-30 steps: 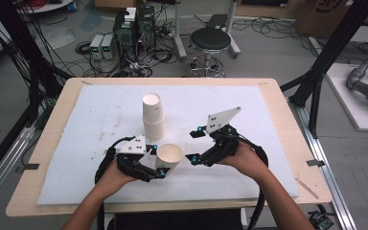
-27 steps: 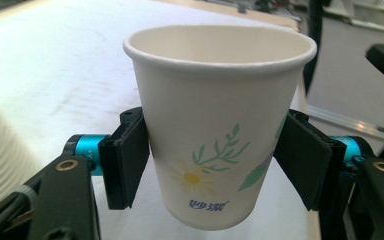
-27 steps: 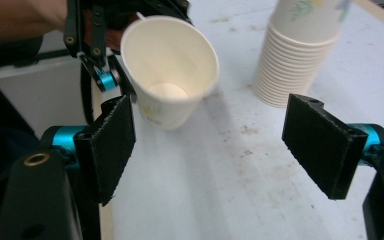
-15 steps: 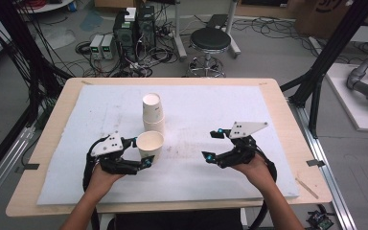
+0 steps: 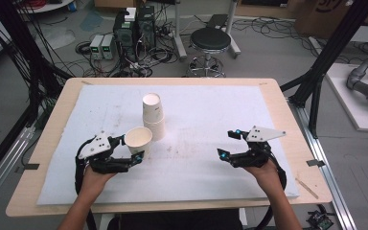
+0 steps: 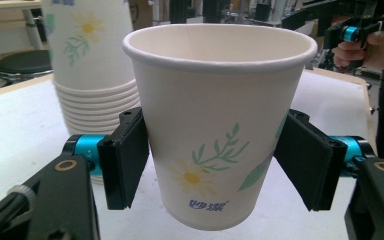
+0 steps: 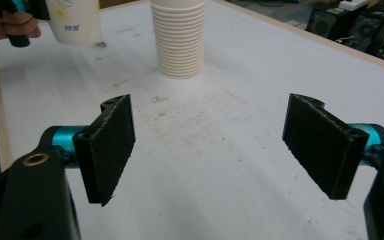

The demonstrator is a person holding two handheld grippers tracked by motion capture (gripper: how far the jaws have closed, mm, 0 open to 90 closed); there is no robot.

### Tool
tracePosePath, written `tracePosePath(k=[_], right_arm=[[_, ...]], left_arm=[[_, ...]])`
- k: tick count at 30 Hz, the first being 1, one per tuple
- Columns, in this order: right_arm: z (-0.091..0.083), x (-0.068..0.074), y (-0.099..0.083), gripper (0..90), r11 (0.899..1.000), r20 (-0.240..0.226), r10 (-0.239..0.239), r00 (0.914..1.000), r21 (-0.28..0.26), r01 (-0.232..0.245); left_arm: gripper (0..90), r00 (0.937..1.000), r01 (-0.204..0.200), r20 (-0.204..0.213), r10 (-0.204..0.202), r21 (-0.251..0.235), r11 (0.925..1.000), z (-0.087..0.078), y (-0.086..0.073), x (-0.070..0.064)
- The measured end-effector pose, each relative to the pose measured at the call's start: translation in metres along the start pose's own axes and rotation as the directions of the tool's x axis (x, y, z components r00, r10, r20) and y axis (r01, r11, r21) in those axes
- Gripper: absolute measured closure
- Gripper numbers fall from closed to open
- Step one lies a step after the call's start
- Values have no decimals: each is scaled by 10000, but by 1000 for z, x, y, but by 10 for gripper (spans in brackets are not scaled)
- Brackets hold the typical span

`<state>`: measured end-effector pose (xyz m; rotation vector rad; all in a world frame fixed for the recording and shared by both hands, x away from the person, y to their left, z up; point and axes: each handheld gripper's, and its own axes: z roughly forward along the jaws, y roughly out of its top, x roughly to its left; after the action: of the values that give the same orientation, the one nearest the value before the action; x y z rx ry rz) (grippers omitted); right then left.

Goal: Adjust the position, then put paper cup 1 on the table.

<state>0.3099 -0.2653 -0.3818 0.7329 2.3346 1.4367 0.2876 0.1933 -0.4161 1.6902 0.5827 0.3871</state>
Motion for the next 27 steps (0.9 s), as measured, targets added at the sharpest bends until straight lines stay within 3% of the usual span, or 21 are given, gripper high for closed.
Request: tracePosePath(k=[9, 20, 27], right_arm=[[-9, -8, -10, 202, 9998, 635, 198, 9978, -70, -194], [-11, -9, -15, 203, 9993, 577, 336, 9978, -209, -325], [-10, -8, -18, 203, 9987, 669, 421, 9969, -332, -399]], left_arm=[[316, 9986, 77, -522, -98, -408, 9991, -14, -1, 10], [315, 9942, 0, -1076, -69, -642, 9979, -22, -1, 18], [314, 9891, 138, -1450, -253, -796, 9967, -30, -3, 28]])
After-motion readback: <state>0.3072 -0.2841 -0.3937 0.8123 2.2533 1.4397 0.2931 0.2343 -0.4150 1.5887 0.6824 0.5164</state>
